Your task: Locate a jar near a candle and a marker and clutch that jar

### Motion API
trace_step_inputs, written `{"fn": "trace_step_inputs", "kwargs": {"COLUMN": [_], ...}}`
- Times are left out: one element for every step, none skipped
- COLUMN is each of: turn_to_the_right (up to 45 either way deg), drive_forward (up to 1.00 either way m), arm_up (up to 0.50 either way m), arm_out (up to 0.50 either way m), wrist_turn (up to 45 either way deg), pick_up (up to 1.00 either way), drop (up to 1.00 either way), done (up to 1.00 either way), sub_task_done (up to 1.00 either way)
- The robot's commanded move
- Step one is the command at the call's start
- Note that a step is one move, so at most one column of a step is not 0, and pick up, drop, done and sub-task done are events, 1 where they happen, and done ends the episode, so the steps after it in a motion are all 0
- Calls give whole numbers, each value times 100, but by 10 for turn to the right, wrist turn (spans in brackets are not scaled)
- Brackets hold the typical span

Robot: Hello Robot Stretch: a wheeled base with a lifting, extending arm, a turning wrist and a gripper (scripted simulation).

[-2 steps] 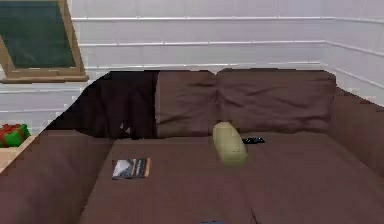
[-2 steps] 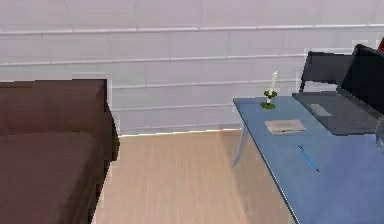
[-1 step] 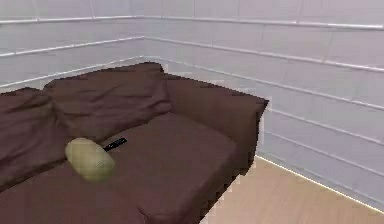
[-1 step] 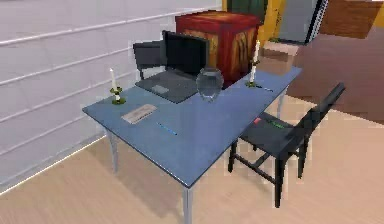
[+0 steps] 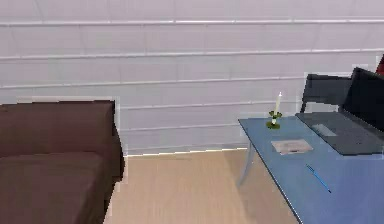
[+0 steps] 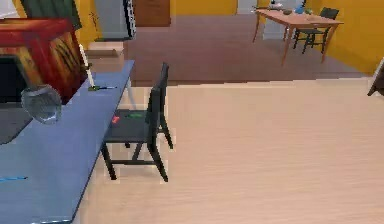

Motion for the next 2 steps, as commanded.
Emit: {"fn": "trace_step_inputs", "kwargs": {"turn_to_the_right": [450, 390], "drive_forward": [0, 0], "arm_up": [0, 0], "arm_out": [0, 0], "wrist_turn": [0, 0], "pick_up": [0, 0], "drop": [0, 0], "done": [0, 0], "sub_task_done": [0, 0]}}
